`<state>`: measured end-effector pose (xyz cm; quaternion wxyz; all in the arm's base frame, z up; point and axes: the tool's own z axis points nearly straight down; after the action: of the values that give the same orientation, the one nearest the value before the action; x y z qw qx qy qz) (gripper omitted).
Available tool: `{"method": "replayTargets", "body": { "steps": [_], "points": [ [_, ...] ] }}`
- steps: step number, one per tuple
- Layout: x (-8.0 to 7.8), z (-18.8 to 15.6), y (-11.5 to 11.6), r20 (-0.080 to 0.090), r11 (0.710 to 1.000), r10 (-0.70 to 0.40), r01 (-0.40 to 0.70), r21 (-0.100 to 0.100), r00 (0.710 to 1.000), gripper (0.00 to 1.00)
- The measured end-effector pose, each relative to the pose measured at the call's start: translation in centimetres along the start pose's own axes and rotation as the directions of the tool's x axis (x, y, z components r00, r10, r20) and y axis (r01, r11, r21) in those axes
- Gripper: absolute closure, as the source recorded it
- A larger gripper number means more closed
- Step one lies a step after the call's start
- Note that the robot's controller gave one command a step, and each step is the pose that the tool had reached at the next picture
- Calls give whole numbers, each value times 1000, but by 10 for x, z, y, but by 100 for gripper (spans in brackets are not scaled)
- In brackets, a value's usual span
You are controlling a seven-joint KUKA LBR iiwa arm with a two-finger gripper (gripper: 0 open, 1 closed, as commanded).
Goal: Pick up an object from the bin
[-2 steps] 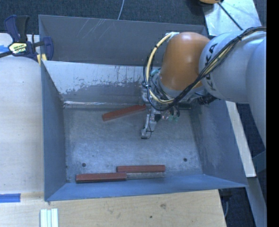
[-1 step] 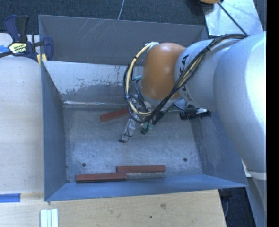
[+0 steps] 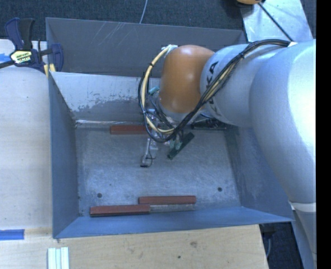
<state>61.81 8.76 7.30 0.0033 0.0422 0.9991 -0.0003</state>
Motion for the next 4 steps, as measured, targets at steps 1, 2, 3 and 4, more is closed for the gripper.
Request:
{"method": "replayTargets", "body": {
  "steps": [1, 2, 3, 4],
  "points": [
    [-3, -7, 12, -3, 965, 264, -264, -3, 965, 0],
    [-8, -1, -7, -6, 998, -56, 56, -1, 998, 0],
    [1, 1, 57, -1, 938, 346, -346, -3, 938, 100],
    [1, 1, 57, -1, 939, 345, -345, -3, 939, 100]
  ]
}}
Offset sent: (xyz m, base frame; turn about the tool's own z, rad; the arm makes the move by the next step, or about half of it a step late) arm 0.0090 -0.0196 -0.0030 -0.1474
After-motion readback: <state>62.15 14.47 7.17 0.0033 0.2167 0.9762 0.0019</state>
